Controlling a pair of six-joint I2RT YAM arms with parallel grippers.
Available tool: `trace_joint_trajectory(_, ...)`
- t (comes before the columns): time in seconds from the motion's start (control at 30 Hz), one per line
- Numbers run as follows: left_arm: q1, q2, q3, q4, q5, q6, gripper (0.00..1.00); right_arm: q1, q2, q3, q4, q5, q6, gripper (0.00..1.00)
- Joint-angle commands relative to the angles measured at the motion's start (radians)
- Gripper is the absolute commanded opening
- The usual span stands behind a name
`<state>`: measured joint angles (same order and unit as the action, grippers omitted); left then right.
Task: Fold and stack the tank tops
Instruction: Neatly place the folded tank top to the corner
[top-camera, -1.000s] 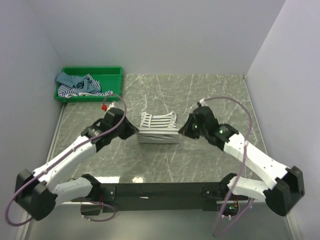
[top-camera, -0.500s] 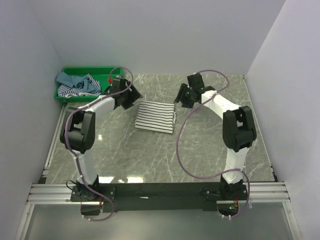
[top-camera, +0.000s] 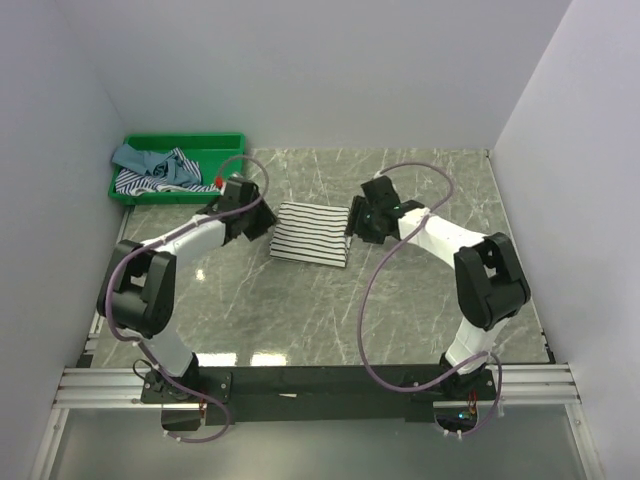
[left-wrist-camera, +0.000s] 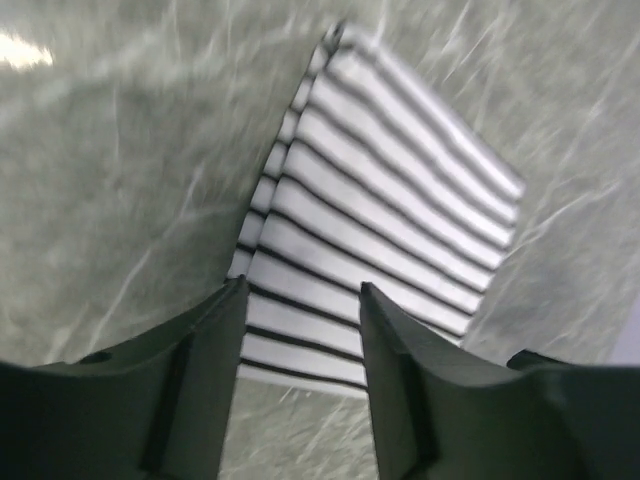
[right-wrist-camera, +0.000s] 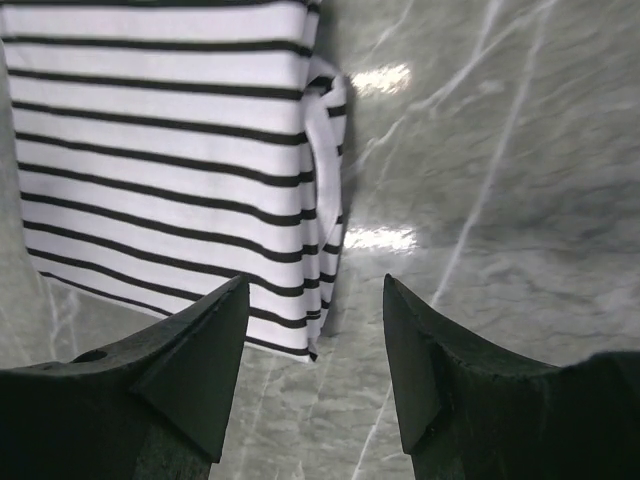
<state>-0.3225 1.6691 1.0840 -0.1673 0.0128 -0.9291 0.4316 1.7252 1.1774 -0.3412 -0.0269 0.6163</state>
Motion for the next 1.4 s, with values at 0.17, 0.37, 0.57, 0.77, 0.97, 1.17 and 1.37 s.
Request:
trace_joint_trajectory(0.17, -0.079, 0.06, -0.044, -0.027, -0.112, -0.001, 0.48, 0.079, 0.108, 0.074, -0.001, 0.13, -0.001, 0.63)
trace_joint_trajectory(0.37, -0.099, 0.067, -0.072, -0.02, -0.119, -0.007, 0.47, 0.081, 0.166, 0.108, 0.013, 0.148, -0.027, 0.62)
trace_joint_trajectory(0.57, -0.144, 0.073, -0.087, -0.012, -0.116, -0.02, 0.46, 0.079, 0.209, 0.142, 0.031, 0.159, -0.058, 0.6)
trace_joint_trajectory(0.77, -0.161, 0.081, -0.091, -0.008, -0.109, -0.024, 0.45, 0.078, 0.221, 0.146, 0.065, 0.147, -0.073, 0.59)
trace_joint_trajectory(0.97, -0.167, 0.07, -0.095, -0.006, -0.096, -0.024, 0.44, 0.076, 0.232, 0.136, 0.065, 0.131, -0.075, 0.54)
trace_joint_trajectory(1.17, -0.179, 0.067, -0.101, -0.001, -0.094, -0.025, 0.44, 0.076, 0.252, 0.133, 0.054, 0.137, -0.076, 0.46)
trace_joint_trajectory(1.37, -0.197, 0.054, -0.122, 0.012, -0.07, -0.039, 0.44, 0.076, 0.257, 0.123, 0.036, 0.148, -0.079, 0.09)
